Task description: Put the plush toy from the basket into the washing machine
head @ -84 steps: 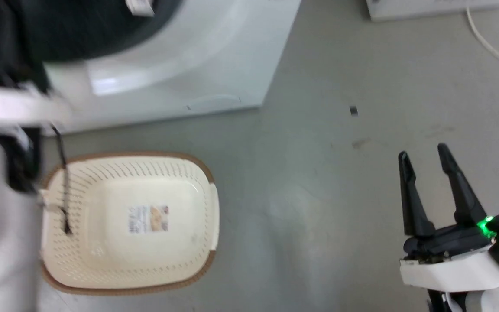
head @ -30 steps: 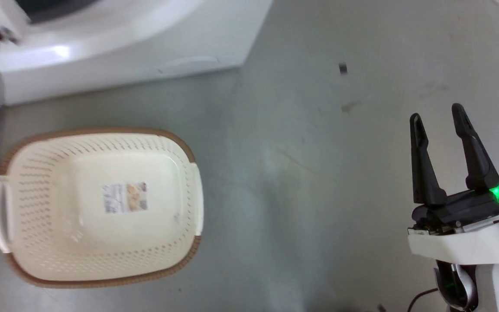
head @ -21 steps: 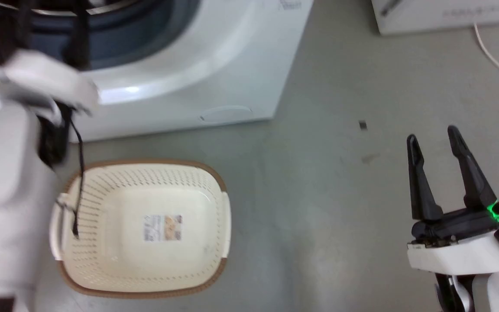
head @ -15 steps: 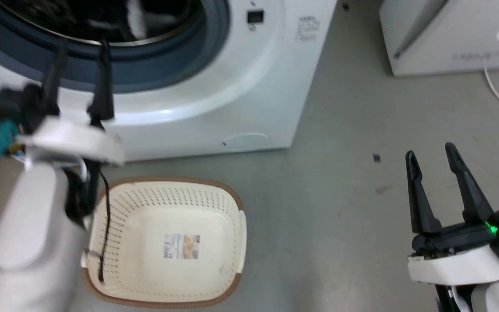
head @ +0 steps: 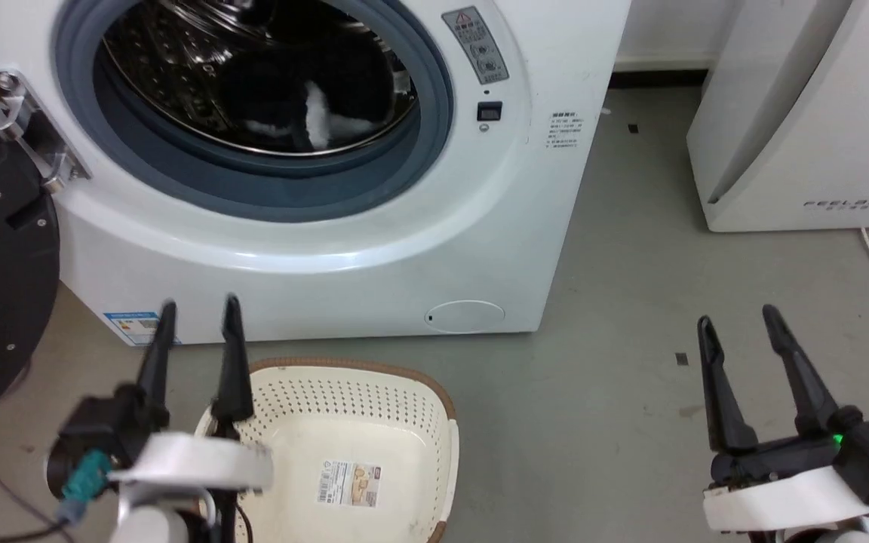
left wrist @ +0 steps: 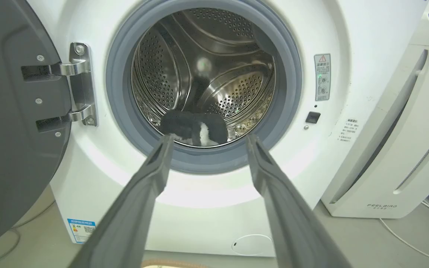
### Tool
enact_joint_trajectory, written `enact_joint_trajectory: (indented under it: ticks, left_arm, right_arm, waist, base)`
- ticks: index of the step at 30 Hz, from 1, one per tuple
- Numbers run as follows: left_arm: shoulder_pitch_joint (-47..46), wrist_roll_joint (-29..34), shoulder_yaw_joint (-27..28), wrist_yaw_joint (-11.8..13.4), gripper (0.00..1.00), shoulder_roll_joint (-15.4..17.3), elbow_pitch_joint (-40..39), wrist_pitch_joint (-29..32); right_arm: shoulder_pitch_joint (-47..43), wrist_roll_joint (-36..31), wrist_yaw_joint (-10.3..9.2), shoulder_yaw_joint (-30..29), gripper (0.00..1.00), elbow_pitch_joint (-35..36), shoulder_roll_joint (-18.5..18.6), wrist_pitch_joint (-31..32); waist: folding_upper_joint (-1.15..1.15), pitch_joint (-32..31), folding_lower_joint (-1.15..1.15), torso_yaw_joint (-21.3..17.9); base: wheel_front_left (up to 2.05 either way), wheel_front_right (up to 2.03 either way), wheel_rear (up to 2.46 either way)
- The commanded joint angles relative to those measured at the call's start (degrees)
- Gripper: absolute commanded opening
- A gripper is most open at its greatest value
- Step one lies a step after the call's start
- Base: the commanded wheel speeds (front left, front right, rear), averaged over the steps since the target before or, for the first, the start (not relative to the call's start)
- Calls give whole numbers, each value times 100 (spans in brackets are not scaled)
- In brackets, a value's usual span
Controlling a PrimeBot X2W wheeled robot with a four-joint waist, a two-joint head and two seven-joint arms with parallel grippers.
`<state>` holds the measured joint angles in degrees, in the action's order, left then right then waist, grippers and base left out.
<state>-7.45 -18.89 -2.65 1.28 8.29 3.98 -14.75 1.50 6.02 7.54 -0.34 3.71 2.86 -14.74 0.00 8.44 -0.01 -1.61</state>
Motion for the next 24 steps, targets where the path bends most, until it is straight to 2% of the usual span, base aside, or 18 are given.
enact_joint_trajectory:
  ticks: [1,7,16,17,24]
  left_arm:
    - [138,150,16,-53,100,-26,-47,-24]
    - [561,599,54,-192,100,-245,-116,-25]
    - [690,841,199,-358,100,-428,9,-25]
    - [633,828,186,-347,0,-414,3,3]
    - [636,857,177,-341,0,-416,-9,48]
  right_arm:
    - [-81,31,-5,16,100,-38,1,-26]
    - [-190,29,-5,69,100,-122,1,-26]
    - [-229,39,-5,105,100,-166,1,-26]
    - [-138,0,0,98,0,-148,0,0]
    - [-135,-17,0,93,0,-154,0,40]
  waist:
    - [0,-51,1,18]
    - [0,-134,1,37]
    - [0,-154,1,49]
    - [0,-155,1,49]
    - [0,-175,1,53]
  base:
    - [0,0,0]
    - [0,0,0]
    - [0,0,0]
    - [0,0,0]
    - [0,0,0]
